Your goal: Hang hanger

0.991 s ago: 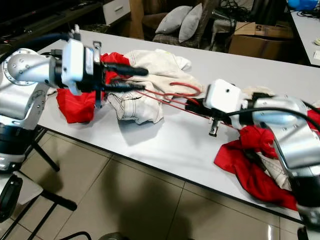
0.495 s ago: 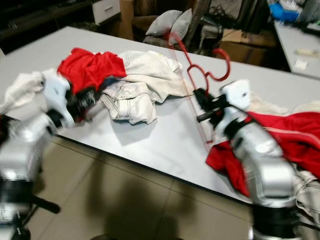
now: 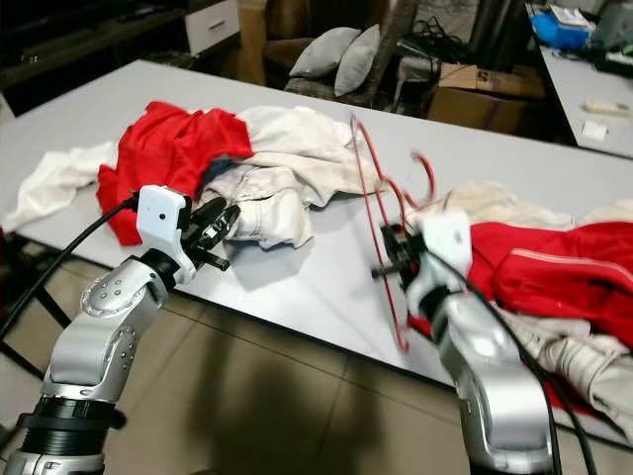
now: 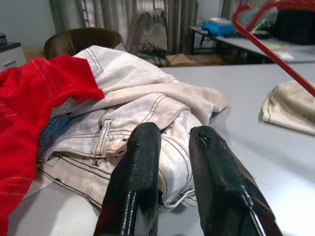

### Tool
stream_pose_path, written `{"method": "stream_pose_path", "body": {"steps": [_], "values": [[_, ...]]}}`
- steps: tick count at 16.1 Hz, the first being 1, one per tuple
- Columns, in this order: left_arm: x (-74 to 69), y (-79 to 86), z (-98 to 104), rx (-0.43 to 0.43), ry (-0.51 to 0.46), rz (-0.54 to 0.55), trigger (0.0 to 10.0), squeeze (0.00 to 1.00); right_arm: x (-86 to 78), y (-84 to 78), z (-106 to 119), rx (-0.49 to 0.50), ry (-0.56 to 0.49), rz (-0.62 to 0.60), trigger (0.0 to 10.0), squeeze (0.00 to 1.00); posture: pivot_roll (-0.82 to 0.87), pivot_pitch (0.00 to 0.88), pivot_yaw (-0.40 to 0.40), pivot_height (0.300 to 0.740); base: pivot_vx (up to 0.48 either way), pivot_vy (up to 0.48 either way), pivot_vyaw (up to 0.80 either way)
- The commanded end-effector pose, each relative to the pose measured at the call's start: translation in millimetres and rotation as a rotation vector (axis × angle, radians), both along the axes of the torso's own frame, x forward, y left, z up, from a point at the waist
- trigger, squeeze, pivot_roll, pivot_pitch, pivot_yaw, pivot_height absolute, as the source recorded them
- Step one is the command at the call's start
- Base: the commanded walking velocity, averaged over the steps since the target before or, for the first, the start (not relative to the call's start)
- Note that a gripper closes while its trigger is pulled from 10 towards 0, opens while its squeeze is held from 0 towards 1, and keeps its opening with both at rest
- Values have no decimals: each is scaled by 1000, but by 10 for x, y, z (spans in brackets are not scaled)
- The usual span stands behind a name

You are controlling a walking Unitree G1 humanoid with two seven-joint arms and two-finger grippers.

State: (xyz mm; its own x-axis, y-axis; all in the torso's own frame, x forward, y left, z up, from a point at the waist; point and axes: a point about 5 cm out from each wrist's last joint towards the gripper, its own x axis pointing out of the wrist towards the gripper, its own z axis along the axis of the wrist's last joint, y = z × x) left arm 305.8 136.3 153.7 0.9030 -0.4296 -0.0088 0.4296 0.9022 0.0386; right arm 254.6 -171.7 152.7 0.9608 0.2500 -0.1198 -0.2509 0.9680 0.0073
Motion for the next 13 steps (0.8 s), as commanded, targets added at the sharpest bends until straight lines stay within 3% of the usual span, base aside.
{"method": "stream_pose_path", "body": {"steps": [1,2,3,5,8,12,13], "values": [[-10,-14,-13,19,15,5,10000,0,-53,-58,118,-27,-82,-50,10000,0,-99,3,57,740,0,0,0],[-9,-34,-4,12,21,1,10000,0,-81,-140,91,-22,-72,-128,10000,0,-107,19,65,740,0,0,0],[-1,-50,-5,28,24,-5,10000,0,-145,-251,-21,1,43,-194,10000,0,-121,41,79,740,-349,0,0],[-2,-33,-24,34,35,-12,10000,0,-190,-328,-57,-21,27,-241,10000,0,-140,49,93,740,-352,0,0],[6,0,-54,35,47,-22,10000,0,-336,-348,-128,-17,42,-248,10000,0,-170,48,123,740,-359,0,0],[33,-26,-94,23,77,-26,10000,0,-373,-292,-105,-31,32,-237,10000,0,-178,63,145,740,-251,0,0],[40,-28,-91,-68,97,-1,10000,0,-391,-271,-98,-19,25,-215,10000,0,-176,63,146,740,0,0,0]]}}
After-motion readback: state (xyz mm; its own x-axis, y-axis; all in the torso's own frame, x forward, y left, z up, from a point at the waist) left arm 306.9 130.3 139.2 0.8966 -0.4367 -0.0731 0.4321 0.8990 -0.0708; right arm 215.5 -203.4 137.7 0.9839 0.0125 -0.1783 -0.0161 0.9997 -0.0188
